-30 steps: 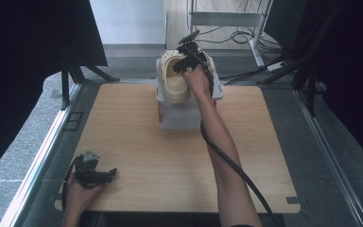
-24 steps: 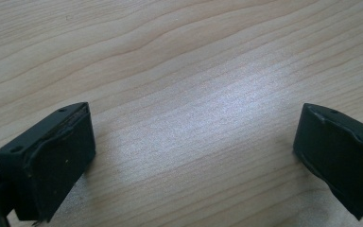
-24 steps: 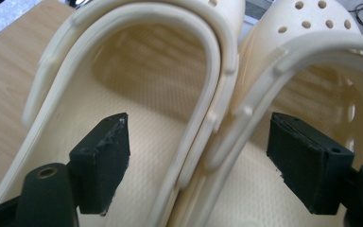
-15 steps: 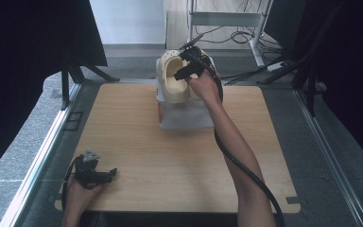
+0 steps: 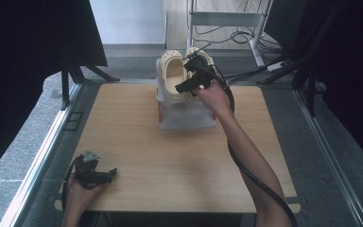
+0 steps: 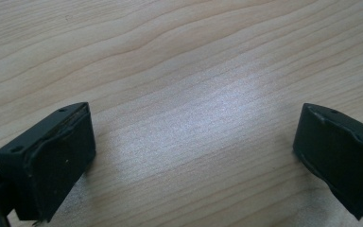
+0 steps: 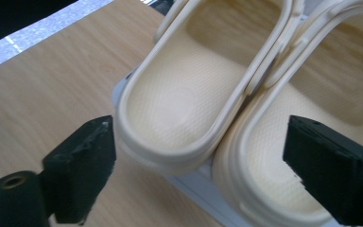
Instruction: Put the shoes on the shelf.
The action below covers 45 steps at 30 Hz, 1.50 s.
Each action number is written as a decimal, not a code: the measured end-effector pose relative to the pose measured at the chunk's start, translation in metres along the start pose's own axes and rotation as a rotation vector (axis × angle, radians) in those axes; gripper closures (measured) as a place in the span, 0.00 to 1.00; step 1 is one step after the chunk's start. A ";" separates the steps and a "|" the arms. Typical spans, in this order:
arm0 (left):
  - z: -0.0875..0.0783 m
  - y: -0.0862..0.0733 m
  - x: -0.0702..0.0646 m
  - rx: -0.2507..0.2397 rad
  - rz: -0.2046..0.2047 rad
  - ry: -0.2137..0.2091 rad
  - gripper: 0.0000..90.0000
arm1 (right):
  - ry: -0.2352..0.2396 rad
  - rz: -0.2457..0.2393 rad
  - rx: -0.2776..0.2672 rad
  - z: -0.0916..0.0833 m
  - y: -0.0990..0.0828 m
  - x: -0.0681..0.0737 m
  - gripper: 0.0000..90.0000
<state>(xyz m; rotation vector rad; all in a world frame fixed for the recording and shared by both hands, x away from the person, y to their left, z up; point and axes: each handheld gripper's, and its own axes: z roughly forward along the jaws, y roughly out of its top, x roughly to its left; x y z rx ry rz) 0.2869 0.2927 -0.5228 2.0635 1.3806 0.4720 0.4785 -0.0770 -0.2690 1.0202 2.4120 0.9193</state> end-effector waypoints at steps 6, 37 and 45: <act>0.000 0.000 0.000 -0.002 0.000 0.001 0.00 | -0.001 -0.063 0.026 -0.011 -0.018 0.006 0.00; 0.000 0.000 0.000 -0.001 0.004 0.002 0.00 | 0.048 -0.062 0.012 -0.076 -0.152 -0.017 0.00; 0.000 0.000 0.000 0.000 0.003 0.002 0.00 | 0.053 -0.037 -0.030 -0.092 -0.192 -0.023 0.00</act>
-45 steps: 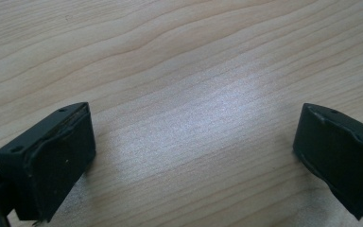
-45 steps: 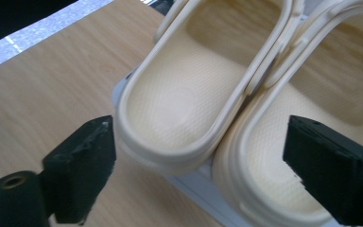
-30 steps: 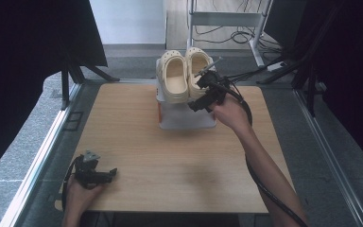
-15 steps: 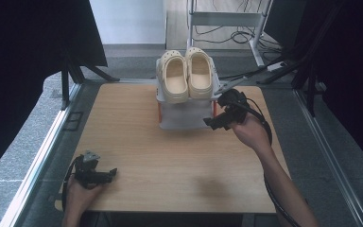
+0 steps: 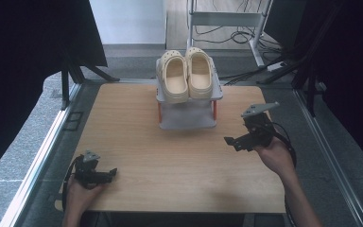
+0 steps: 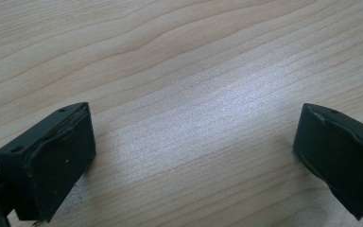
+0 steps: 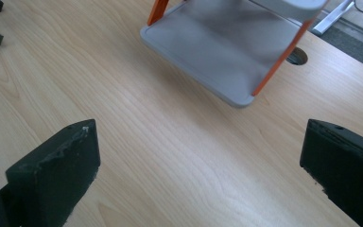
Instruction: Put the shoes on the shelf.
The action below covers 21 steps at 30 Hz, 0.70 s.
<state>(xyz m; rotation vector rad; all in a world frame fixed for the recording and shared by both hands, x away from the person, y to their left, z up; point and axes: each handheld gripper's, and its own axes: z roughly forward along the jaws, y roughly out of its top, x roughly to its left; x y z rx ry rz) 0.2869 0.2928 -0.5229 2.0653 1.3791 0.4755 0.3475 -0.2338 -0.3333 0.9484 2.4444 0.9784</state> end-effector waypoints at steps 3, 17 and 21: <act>0.000 0.000 0.000 0.000 0.000 -0.001 0.00 | 0.004 0.009 -0.015 -0.003 -0.016 0.002 0.00; 0.000 0.000 -0.001 -0.002 -0.005 0.002 0.00 | 0.027 0.046 -0.026 0.037 -0.075 0.029 0.00; 0.000 0.000 -0.001 -0.002 -0.006 0.003 0.00 | 0.031 0.041 -0.009 0.059 -0.090 0.039 0.00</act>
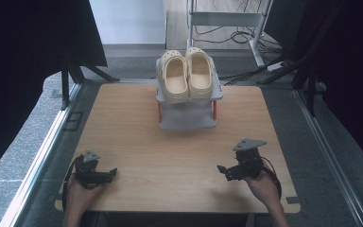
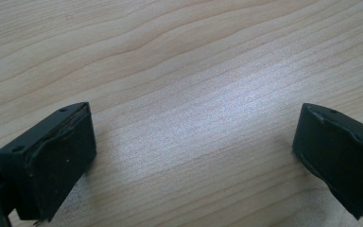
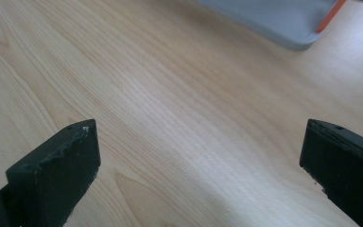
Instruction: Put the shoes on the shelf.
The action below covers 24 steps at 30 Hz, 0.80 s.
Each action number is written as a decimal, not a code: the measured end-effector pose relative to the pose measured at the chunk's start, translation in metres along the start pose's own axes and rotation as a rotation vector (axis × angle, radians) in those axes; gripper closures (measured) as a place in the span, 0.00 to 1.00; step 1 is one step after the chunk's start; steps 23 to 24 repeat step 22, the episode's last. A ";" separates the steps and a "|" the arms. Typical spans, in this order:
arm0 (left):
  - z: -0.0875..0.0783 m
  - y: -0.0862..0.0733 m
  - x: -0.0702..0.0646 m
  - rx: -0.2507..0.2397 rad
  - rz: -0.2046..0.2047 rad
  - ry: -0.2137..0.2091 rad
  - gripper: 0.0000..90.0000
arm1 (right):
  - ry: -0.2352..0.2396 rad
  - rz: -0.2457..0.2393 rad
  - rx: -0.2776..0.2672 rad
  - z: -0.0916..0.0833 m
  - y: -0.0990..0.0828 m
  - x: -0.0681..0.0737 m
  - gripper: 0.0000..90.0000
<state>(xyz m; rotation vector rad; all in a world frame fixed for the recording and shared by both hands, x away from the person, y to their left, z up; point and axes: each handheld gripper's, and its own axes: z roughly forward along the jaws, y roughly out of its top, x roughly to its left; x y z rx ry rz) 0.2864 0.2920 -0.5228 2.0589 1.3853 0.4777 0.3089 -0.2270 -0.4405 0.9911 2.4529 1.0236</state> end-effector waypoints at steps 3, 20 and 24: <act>0.000 0.000 0.000 0.000 0.000 0.000 0.00 | 0.007 0.012 0.014 0.017 -0.011 0.005 0.00; 0.000 0.000 -0.002 0.002 0.003 0.002 0.00 | -0.004 0.030 0.033 0.067 -0.045 0.019 0.00; 0.001 0.000 -0.002 0.001 0.002 0.000 0.00 | -0.006 0.032 0.032 0.067 -0.045 0.020 0.00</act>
